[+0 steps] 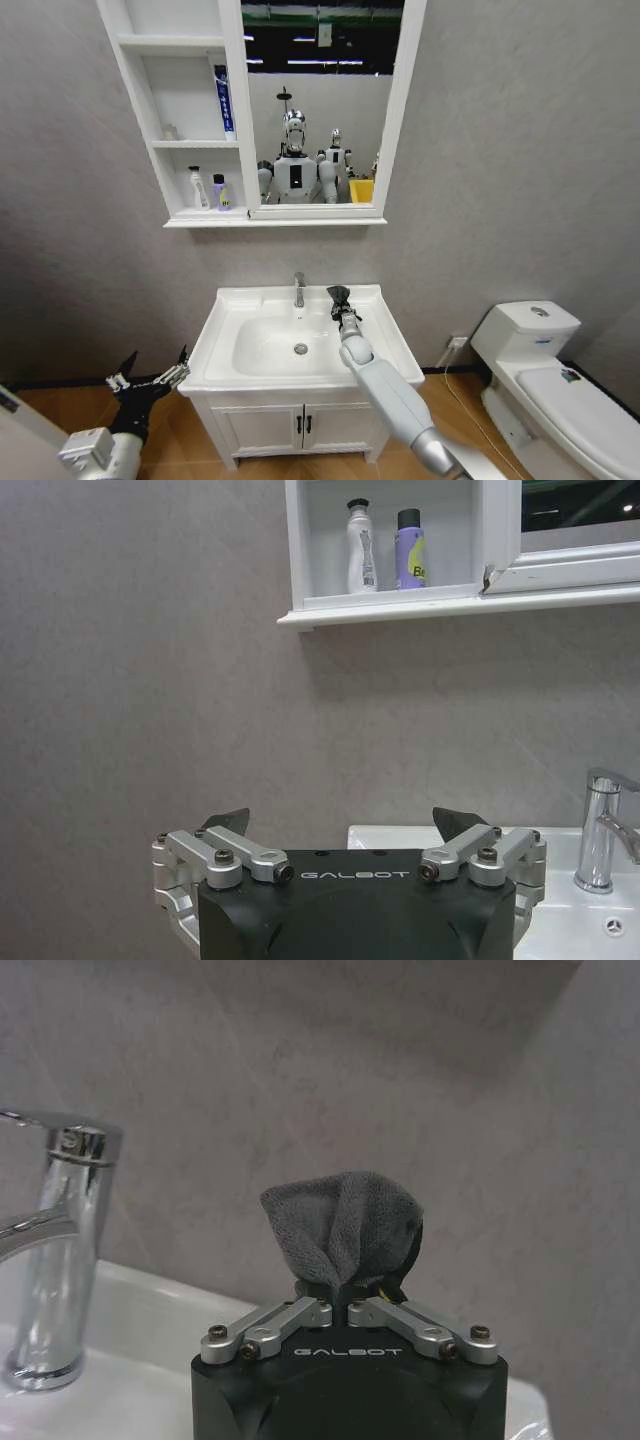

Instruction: Move facial cleanser and shampoo from washbasin to cabinet, then wipe washbasin with towel.

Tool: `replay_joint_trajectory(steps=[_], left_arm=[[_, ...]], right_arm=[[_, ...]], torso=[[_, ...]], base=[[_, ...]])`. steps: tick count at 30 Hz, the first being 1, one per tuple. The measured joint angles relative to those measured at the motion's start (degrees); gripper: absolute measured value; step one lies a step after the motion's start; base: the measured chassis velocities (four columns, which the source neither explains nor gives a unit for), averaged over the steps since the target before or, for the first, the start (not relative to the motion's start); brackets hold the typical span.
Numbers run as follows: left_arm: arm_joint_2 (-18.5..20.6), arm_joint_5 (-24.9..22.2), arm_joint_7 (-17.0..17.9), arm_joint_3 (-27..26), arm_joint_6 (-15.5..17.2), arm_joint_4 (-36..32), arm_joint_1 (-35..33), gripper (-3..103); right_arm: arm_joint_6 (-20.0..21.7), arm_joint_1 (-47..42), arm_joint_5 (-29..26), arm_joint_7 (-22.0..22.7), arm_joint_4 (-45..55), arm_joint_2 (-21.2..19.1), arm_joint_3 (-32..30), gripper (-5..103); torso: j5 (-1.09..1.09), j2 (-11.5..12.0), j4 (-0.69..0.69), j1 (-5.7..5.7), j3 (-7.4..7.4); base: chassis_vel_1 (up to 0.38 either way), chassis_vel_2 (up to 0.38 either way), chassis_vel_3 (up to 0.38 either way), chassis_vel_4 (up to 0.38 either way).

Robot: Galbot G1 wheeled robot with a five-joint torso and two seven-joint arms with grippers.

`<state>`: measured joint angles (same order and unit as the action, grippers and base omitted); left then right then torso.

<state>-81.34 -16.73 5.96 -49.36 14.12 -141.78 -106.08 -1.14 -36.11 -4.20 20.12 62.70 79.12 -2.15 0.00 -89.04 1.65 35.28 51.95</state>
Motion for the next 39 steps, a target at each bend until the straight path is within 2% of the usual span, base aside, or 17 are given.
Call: replay_joint_trajectory(steps=[3, 9, 11, 13, 14, 15, 16, 18, 19, 22, 24, 26, 27, 29, 33, 35, 39], left_arm=[[0.0, 0.0, 0.0, 0.0, 0.0, 0.0, 0.0, 100], [0.0, 0.0, 0.0, 0.0, 0.0, 0.0, 0.0, 100], [0.0, 0.0, 0.0, 0.0, 0.0, 0.0, 0.0, 100], [0.0, 0.0, 0.0, 0.0, 0.0, 0.0, 0.0, 100], [0.0, 0.0, 0.0, 0.0, 0.0, 0.0, 0.0, 100], [0.0, 0.0, 0.0, 0.0, 0.0, 0.0, 0.0, 100], [0.0, 0.0, 0.0, 0.0, 0.0, 0.0, 0.0, 100], [0.0, 0.0, 0.0, 0.0, 0.0, 0.0, 0.0, 100], [0.0, 0.0, 0.0, 0.0, 0.0, 0.0, 0.0, 100], [0.0, 0.0, 0.0, 0.0, 0.0, 0.0, 0.0, 100], [0.0, 0.0, 0.0, 0.0, 0.0, 0.0, 0.0, 100], [0.0, 0.0, 0.0, 0.0, 0.0, 0.0, 0.0, 100], [0.0, 0.0, 0.0, 0.0, 0.0, 0.0, 0.0, 100], [0.0, 0.0, 0.0, 0.0, 0.0, 0.0, 0.0, 100], [0.0, 0.0, 0.0, 0.0, 0.0, 0.0, 0.0, 100], [0.0, 0.0, 0.0, 0.0, 0.0, 0.0, 0.0, 100], [0.0, 0.0, 0.0, 0.0, 0.0, 0.0, 0.0, 100]], right_arm=[[0.7, -0.1, 1.7, 2.0, 0.4, -0.3, -1.9, 2], [6.3, -0.8, -5.6, 1.6, 0.3, -2.2, -4.4, -1], [7.5, -0.9, -7.8, 0.9, -0.9, -2.7, -4.8, 4], [7.8, -0.8, -8.4, 0.8, -2.2, -2.8, -5.2, 9], [8.1, 0.0, -9.2, 0.3, -4.8, -2.7, -6.2, 19], [8.5, 0.8, -10.4, -1.3, -6.5, -2.9, -6.7, 25], [8.5, 0.8, -10.4, -1.3, -6.5, -2.9, -6.7, 25], [7.0, 2.5, -9.6, -6.8, -10.0, -3.4, -6.8, 35], [7.0, 2.5, -9.6, -6.8, -10.0, -3.4, -6.8, 35], [4.6, 3.3, -8.5, -11.3, -11.0, -4.0, -6.7, 51], [4.5, 3.3, -8.8, -11.4, -10.4, -4.2, -6.4, 51], [4.7, 2.8, -9.3, -10.7, -8.7, -4.6, -6.0, 63], [4.7, 2.8, -9.3, -10.7, -8.7, -4.6, -6.0, 63], [5.7, 2.4, -9.5, -8.9, -7.6, -4.8, -5.6, 74], [6.5, 2.4, -8.7, -7.0, -7.6, -4.8, -5.5, 84], [6.7, 2.6, -8.4, -6.1, -7.9, -4.8, -5.6, 95], [7.0, 2.1, -9.7, -5.1, -4.6, -5.7, -5.4, 100]], torso=[[0.0, 0.0, 0.01, 0.0, 0.0], [0.0, 0.0, 0.02, 0.0, 0.0], [0.0, 0.0, 0.03, 0.0, 0.0], [-0.01, 0.0, 0.02, 0.0, 0.0], [-0.02, 0.0, 0.02, 0.0, 0.0], [0.0, 0.0, 0.02, 0.0, 0.0], [0.0, 0.0, 0.02, 0.0, 0.0], [-0.01, 0.0, 0.0, 0.0, 0.0], [-0.01, 0.0, 0.0, 0.0, 0.0], [0.0, 0.0, 0.01, 0.0, 0.0], [-0.01, 0.0, 0.01, 0.0, 0.0], [0.0, 0.0, 0.01, 0.0, 0.0], [0.0, 0.0, 0.01, 0.0, 0.0], [0.0, 0.0, 0.01, 0.0, 0.0], [0.0, 0.0, 0.01, 0.0, 0.0], [0.0, 0.0, 0.01, 0.0, 0.0], [0.01, 0.0, 0.0, 0.0, 0.0]], base=[[0.0, 0.0, 0.0, 0.0], [0.0, 0.0, 0.0, 0.0], [0.0, 0.0, 0.0, 0.0], [0.0, 0.0, 0.0, 0.0], [0.0, 0.0, 0.0, 0.0], [0.0, 0.0, 0.0, 0.0], [0.0, 0.0, 0.0, 0.0], [0.0, 0.0, 0.0, 0.0], [0.0, 0.0, 0.0, 0.0], [0.0, 0.0, 0.0, 0.0], [0.0, 0.0, 0.0, 0.0], [0.0, 0.0, 0.0, 0.0], [0.0, 0.0, 0.0, 0.0], [0.0, 0.0, 0.0, 0.0], [0.0, 0.0, 0.0, 0.0], [0.0, 0.0, 0.0, 0.0], [0.0, 0.0, 0.0, 0.0]])
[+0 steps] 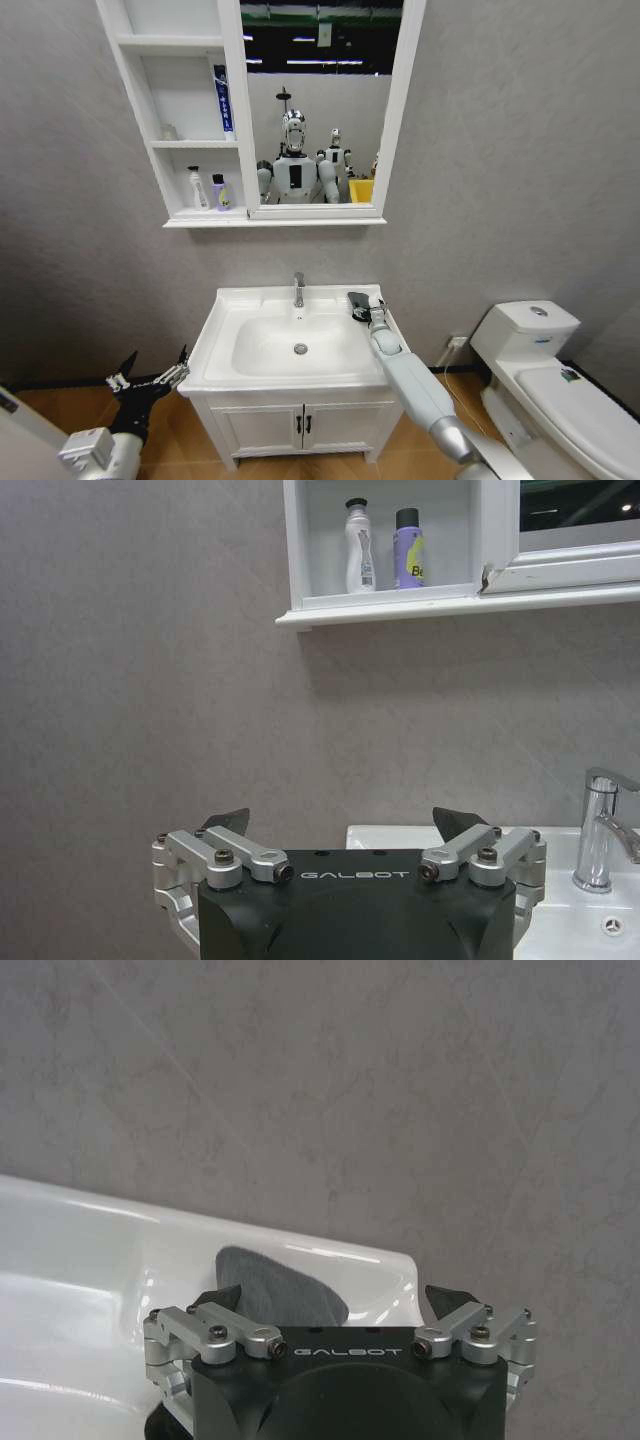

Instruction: Move facial cleanser and shampoo from washbasin to cabinet, then wipe washbasin with towel.

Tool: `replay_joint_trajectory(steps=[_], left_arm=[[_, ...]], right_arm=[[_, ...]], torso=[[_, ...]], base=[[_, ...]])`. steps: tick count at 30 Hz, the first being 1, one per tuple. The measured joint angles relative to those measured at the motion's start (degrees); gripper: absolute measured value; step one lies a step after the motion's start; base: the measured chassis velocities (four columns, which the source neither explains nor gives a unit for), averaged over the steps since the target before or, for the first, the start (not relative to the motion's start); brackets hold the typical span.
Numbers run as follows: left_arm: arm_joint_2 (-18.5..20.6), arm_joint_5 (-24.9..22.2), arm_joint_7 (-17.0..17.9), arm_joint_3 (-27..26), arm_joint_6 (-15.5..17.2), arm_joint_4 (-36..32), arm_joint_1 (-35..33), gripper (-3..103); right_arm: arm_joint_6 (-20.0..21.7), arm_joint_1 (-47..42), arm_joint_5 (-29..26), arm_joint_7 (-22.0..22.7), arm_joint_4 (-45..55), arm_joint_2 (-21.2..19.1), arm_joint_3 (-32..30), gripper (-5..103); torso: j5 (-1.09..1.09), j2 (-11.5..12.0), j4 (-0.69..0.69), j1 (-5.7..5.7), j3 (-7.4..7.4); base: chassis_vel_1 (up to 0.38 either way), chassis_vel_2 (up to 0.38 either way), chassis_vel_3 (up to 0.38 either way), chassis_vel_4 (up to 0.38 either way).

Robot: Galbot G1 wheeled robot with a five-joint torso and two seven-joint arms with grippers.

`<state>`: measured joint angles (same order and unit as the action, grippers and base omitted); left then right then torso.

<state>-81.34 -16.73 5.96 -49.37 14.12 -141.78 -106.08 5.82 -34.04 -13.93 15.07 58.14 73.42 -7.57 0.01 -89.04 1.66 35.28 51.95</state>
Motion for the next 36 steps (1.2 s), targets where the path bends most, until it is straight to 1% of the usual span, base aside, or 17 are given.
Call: replay_joint_trajectory(steps=[3, 10, 12, 15, 17, 18, 19, 20, 21, 23, 24, 25, 27, 28, 31, 34, 36], left_arm=[[0.0, 0.0, 0.0, 0.0, 0.0, 0.0, 0.0, 100], [0.0, 0.0, 0.0, 0.0, 0.0, 0.0, 0.0, 100], [0.0, 0.0, 0.0, 0.0, 0.0, 0.0, 0.0, 100], [0.0, 0.0, 0.0, 0.0, 0.0, 0.0, 0.0, 100], [0.0, 0.0, 0.0, 0.0, 0.0, 0.0, 0.0, 100], [0.0, 0.0, 0.0, 0.0, 0.0, 0.0, 0.0, 100], [0.0, 0.0, 0.0, 0.0, 0.0, 0.0, 0.0, 100], [0.0, 0.0, 0.0, 0.0, 0.0, 0.0, 0.0, 100], [0.0, 0.0, 0.0, 0.0, 0.0, 0.0, 0.0, 100], [0.0, 0.0, 0.0, 0.0, 0.0, 0.0, 0.0, 100], [0.0, 0.0, 0.0, 0.0, 0.0, 0.0, 0.0, 100], [0.0, 0.0, 0.0, 0.0, 0.0, 0.0, 0.0, 100], [0.0, 0.0, 0.0, 0.0, 0.0, 0.0, 0.0, 100], [0.0, 0.0, 0.0, 0.0, 0.0, 0.0, 0.0, 100], [0.0, 0.0, 0.0, 0.0, 0.0, 0.0, 0.0, 100], [0.0, 0.0, 0.0, 0.0, 0.0, 0.0, 0.0, 100], [0.0, 0.0, 0.0, 0.0, 0.0, 0.0, 0.0, 100]], right_arm=[[2.2, -0.9, -2.0, 0.8, 3.1, -1.5, 0.3, 100], [2.1, -0.8, -1.7, 0.8, 1.9, -2.0, -0.3, 100], [2.0, -2.1, -4.0, 2.3, 7.9, -2.9, -0.4, 100], [2.4, -3.2, -5.5, 3.4, 11.8, -3.9, -0.4, 100], [4.8, -8.3, -10.5, 7.4, 24.0, -8.2, -0.9, 100], [4.8, -8.3, -10.5, 7.4, 24.0, -8.2, -0.9, 100], [6.2, -13.2, -12.1, 9.3, 31.6, -11.3, -2.3, 100], [6.8, -17.5, -12.4, 10.1, 37.3, -13.4, -3.8, 100], [6.8, -17.5, -12.4, 10.1, 37.3, -13.4, -3.8, 100], [7.3, -28.9, -11.8, 11.8, 49.0, -16.3, -8.8, 100], [7.3, -28.9, -11.8, 11.8, 49.0, -16.3, -8.8, 100], [7.1, -34.2, -10.6, 12.3, 52.9, -16.4, -11.1, 100], [4.3, -48.9, -2.5, 11.4, 61.7, -13.3, -17.5, 100], [4.3, -48.9, -2.5, 11.4, 61.7, -13.3, -17.5, 100], [0.1, -65.1, 8.2, 7.4, 70.0, -4.8, -21.1, 100], [1.0, -69.9, 9.3, 6.8, 73.5, -2.0, -20.1, 100], [1.6, -70.6, 9.4, 7.2, 74.2, -1.4, -19.5, 100]], torso=[[0.0, 0.0, 0.02, 0.0, 0.0], [-0.02, 0.0, 0.02, 0.0, 0.0], [-0.02, 0.0, -0.01, 0.01, 0.0], [-0.01, 0.0, -0.02, 0.0, 0.0], [-0.01, 0.0, -0.03, 0.0, -0.01], [-0.01, 0.0, -0.03, 0.0, -0.01], [-0.01, 0.0, 0.0, 0.0, 0.0], [-0.02, 0.0, 0.05, 0.0, -0.01], [-0.02, 0.0, 0.05, 0.0, -0.01], [-0.01, 0.0, 0.04, -0.01, -0.02], [-0.01, 0.0, 0.04, -0.01, -0.02], [-0.01, 0.0, 0.01, -0.01, -0.02], [0.0, 0.0, 0.03, -0.01, -0.02], [0.0, 0.0, 0.03, -0.01, -0.02], [-0.01, 0.0, 0.05, -0.02, -0.03], [0.03, 0.0, 0.02, -0.02, -0.02], [0.01, 0.0, 0.02, -0.02, -0.01]], base=[[0.0, 0.0, 0.0, 0.0], [0.0, 0.0, 0.0, 0.0], [0.0, 0.0, 0.0, 0.0], [0.0, 0.0, 0.0, 0.0], [0.0, 0.0, 0.0, 0.0], [0.0, 0.0, 0.0, 0.0], [0.0, 0.0, 0.0, 0.0], [0.0, 0.0, 0.0, 0.0], [0.0, 0.0, 0.0, 0.0], [0.0, 0.0, 0.0, 0.0], [0.0, 0.0, 0.0, 0.0], [0.0, 0.0, 0.0, 0.0], [0.0, 0.0, 0.0, 0.0], [0.0, 0.0, 0.0, 0.0], [0.0, 0.0, 0.0, 0.0], [0.0, 0.0, 0.0, 0.0], [0.016, -0.003, -0.008, 0.025]])
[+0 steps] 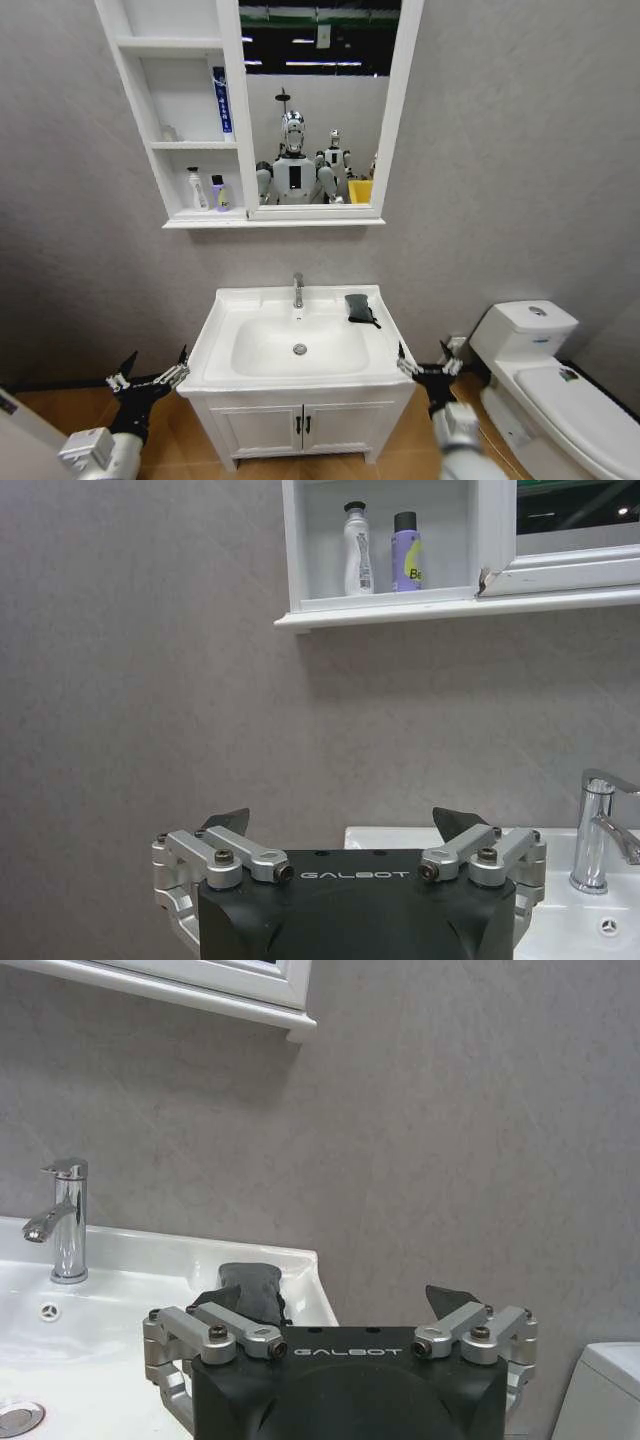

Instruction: Move facial cleanser and shampoo from washbasin to cabinet, then wipe washbasin with towel.

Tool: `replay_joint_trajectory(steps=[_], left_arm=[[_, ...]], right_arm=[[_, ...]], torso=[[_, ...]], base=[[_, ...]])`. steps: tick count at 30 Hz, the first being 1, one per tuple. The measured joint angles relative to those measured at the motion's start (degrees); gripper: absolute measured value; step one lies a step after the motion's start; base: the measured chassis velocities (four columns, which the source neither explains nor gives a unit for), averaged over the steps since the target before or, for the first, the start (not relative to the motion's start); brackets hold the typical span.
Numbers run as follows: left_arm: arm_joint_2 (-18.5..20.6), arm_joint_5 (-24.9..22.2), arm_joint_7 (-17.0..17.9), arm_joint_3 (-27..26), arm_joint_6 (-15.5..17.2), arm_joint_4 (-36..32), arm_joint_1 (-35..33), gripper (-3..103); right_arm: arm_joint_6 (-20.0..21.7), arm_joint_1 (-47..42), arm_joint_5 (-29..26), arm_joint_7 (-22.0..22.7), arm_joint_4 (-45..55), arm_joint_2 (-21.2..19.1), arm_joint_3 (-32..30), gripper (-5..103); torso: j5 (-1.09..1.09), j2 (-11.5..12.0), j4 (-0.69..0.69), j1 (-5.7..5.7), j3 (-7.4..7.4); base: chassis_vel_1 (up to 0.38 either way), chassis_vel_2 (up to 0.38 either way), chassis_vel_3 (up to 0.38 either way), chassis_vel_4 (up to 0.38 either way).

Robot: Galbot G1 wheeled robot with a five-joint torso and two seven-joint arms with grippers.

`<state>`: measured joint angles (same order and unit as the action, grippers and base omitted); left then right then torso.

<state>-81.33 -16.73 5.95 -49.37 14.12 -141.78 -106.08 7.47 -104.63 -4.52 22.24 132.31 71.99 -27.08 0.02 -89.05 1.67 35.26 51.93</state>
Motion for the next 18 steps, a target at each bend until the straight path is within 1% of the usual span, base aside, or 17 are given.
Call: replay_joint_trajectory(steps=[3, 8, 14, 16, 17, 18], left_arm=[[0.0, 0.0, 0.0, 0.0, 0.0, 0.0, 0.0, 100], [0.0, 0.0, 0.0, 0.0, 0.0, 0.0, 0.0, 100], [0.0, 0.0, 0.0, 0.0, 0.0, 0.0, 0.0, 100], [0.0, 0.0, 0.0, 0.0, 0.0, 0.0, 0.0, 100], [0.0, 0.0, 0.0, 0.0, 0.0, 0.0, 0.0, 100], [0.0, 0.0, 0.0, 0.0, 0.0, 0.0, 0.0, 100]], right_arm=[[1.2, 1.2, 0.5, 0.2, 1.0, -0.2, 0.1, 100], [2.0, 1.8, 0.3, 0.4, 1.6, -1.3, 0.7, 100], [2.0, 2.7, 1.4, 0.4, 1.0, -0.1, 1.6, 100], [1.9, 2.7, 1.6, 0.4, 0.9, -0.1, 1.6, 100], [1.6, 2.6, 1.7, 0.4, 0.8, -0.1, 1.5, 100], [1.4, 2.7, 1.7, 0.4, 0.7, -0.2, 1.4, 100]], torso=[[-0.02, 0.0, -0.04, 0.03, 0.01], [-0.01, 0.0, -0.03, 0.04, 0.02], [-0.04, 0.0, -0.01, 0.04, 0.02], [-0.02, 0.0, -0.02, 0.02, 0.02], [0.03, 0.0, 0.0, -0.01, 0.0], [-0.05, 0.0, 0.0, 0.0, 0.01]], base=[[0.021, -0.054, -0.01, 0.074], [0.037, -0.125, -0.02, 0.141], [0.114, -0.229, -0.137, 0.242], [0.184, -0.279, -0.165, 0.236], [0.223, -0.279, -0.227, 0.278], [0.252, -0.288, -0.227, 0.275]])
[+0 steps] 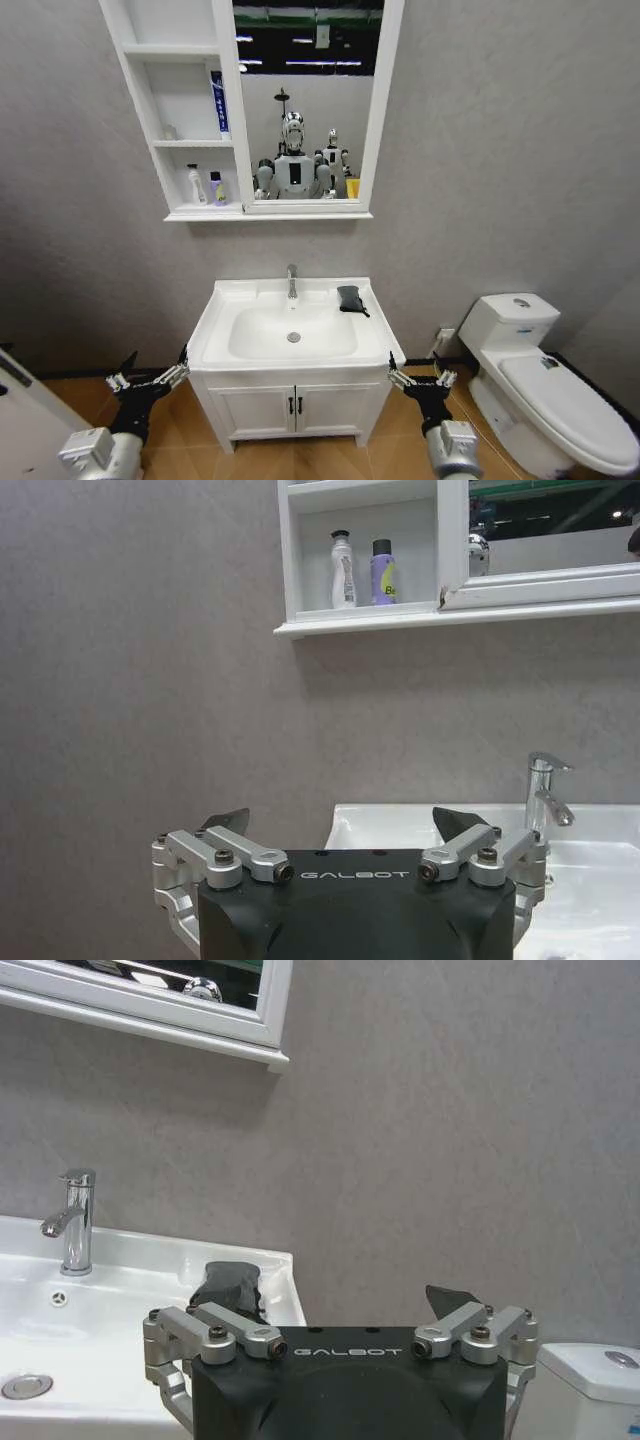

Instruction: Move facial cleanser and shampoo from washbasin to cabinet, then wipe washbasin with towel.

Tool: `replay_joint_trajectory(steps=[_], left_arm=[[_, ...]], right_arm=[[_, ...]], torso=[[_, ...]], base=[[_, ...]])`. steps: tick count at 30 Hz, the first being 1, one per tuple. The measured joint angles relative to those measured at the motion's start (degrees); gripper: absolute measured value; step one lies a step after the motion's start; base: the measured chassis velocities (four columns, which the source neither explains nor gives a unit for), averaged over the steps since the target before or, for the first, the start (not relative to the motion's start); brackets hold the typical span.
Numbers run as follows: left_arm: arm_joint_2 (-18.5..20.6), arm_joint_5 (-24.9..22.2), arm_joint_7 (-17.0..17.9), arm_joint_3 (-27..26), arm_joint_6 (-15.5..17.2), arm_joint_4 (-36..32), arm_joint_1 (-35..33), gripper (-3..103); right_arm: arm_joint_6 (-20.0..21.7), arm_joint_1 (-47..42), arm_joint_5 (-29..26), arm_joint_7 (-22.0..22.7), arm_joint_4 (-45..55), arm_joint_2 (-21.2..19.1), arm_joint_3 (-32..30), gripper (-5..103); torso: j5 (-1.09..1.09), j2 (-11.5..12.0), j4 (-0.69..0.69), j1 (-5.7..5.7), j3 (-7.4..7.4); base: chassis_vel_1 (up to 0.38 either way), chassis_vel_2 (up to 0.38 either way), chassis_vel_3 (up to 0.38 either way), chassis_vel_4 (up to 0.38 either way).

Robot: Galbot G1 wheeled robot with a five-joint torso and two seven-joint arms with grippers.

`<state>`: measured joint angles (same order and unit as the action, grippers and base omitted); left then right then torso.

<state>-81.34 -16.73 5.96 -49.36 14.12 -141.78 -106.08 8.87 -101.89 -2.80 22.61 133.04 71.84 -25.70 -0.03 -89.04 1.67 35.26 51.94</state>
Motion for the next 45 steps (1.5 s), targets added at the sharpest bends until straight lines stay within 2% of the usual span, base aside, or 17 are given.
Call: replay_joint_trajectory(steps=[12, 13, 16, 18, 19, 20, 21, 22, 24, 25, 27, 28, 30, 32, 36, 40, 45], left_arm=[[0.0, 0.0, 0.0, 0.0, 0.0, 0.0, 0.0, 100], [0.0, 0.0, 0.0, 0.0, 0.0, 0.0, 0.0, 100], [0.0, 0.0, 0.0, 0.0, 0.0, 0.0, 0.0, 100], [0.0, 0.0, 0.0, 0.0, 0.0, 0.0, 0.0, 100], [0.0, 0.0, 0.0, 0.0, 0.0, 0.0, 0.0, 100], [0.0, 0.0, 0.0, 0.0, 0.0, 0.0, 0.0, 100], [0.0, 0.0, 0.0, 0.0, 0.0, 0.0, 0.0, 100], [0.0, 0.0, 0.0, 0.0, 0.0, 0.0, 0.0, 100], [0.0, 0.0, 0.0, 0.0, 0.0, 0.0, 0.0, 100], [0.0, 0.0, 0.0, 0.0, 0.0, 0.0, 0.0, 100], [0.0, 0.0, 0.0, 0.0, 0.0, 0.0, 0.0, 100], [0.0, 0.0, 0.0, 0.0, 0.0, 0.0, 0.0, 100], [0.0, 0.0, 0.0, 0.0, 0.0, 0.0, 0.0, 100], [0.0, 0.0, 0.0, 0.0, 0.0, 0.0, 0.0, 100], [0.0, 0.0, 0.0, 0.0, 0.0, 0.0, 0.0, 100], [0.0, 0.0, 0.0, 0.0, 0.0, 0.0, 0.0, 100], [0.0, 0.0, 0.0, 0.0, 0.0, 0.0, 0.0, 100]], right_arm=[[0.4, 0.7, -0.4, 0.2, -0.4, -1.0, -0.1, 100], [0.4, 0.8, -0.4, 0.2, -0.5, -1.0, -0.1, 100], [0.4, 0.9, -0.5, 0.2, -0.6, -1.1, 0.1, 100], [0.4, 1.0, -0.5, 0.2, -0.8, -1.1, 0.2, 100], [0.4, 1.0, -0.5, 0.2, -0.8, -1.1, 0.2, 100], [0.4, 1.0, -0.5, 0.1, -0.8, -1.2, 0.2, 100], [0.3, 0.9, -0.5, 0.0, -0.9, -1.3, 0.3, 100], [-0.4, 0.8, -0.4, -0.4, -1.0, -1.4, 0.3, 100], [-1.0, 0.8, -0.3, -0.8, -1.1, -1.5, 0.3, 100], [-1.3, 0.6, -0.1, -1.3, -1.1, -1.5, 0.3, 100], [-1.4, 0.5, -0.1, -1.6, -1.1, -1.6, 0.3, 100], [-1.4, 0.6, -0.1, -1.8, -1.1, -1.6, 0.3, 100], [-1.4, 0.6, -0.1, -1.9, -1.2, -1.5, 0.3, 100], [-1.5, 0.9, -0.1, -2.0, -1.2, -1.4, 0.4, 100], [-1.5, 1.0, -0.3, -2.4, -1.3, -1.4, 0.6, 100], [-0.2, 1.4, 0.1, -2.5, -0.9, -1.2, 0.8, 100], [0.4, 1.4, 0.5, -2.4, -0.7, -1.1, 0.9, 100]], torso=[[0.06, 0.0, -0.01, 0.0, 0.0], [-0.04, 0.0, 0.0, 0.01, 0.01], [0.1, 0.0, -0.01, -0.01, -0.01], [-0.06, 0.0, 0.0, 0.0, 0.01], [-0.06, 0.0, 0.0, 0.0, 0.01], [0.07, 0.0, -0.01, -0.01, -0.01], [0.1, 0.0, -0.01, 0.0, 0.0], [-0.01, 0.0, -0.01, 0.03, 0.02], [-0.03, 0.0, -0.01, 0.0, 0.0], [0.09, 0.0, -0.01, -0.02, -0.01], [0.09, 0.0, -0.01, -0.02, -0.01], [-0.03, 0.0, 0.0, -0.02, 0.0], [0.01, 0.0, -0.01, -0.04, -0.01], [0.08, 0.0, -0.01, -0.03, -0.02], [-0.02, 0.0, 0.02, 0.01, 0.02], [0.01, 0.0, -0.03, 0.09, 0.03], [0.03, 0.0, -0.01, 0.07, 0.02]], base=[[0.279, -0.354, -0.292, 0.357], [0.371, -0.382, -0.391, 0.382], [0.327, -0.401, -0.363, 0.402], [0.354, -0.381, -0.358, 0.363], [0.364, -0.355, -0.358, 0.353], [0.364, -0.38, -0.343, 0.353], [0.343, -0.38, -0.326, 0.38], [0.341, -0.376, -0.326, 0.334], [0.315, -0.363, -0.315, 0.334], [0.289, -0.299, -0.294, 0.328], [0.292, -0.299, -0.294, 0.304], [0.209, -0.232, -0.264, 0.28], [0.209, -0.232, -0.182, 0.192], [0.084, -0.003, -0.137, 0.102], [-0.039, 0.026, -0.033, -0.004], [-0.081, 0.035, 0.078, -0.027], [-0.021, 0.032, 0.022, -0.013]])
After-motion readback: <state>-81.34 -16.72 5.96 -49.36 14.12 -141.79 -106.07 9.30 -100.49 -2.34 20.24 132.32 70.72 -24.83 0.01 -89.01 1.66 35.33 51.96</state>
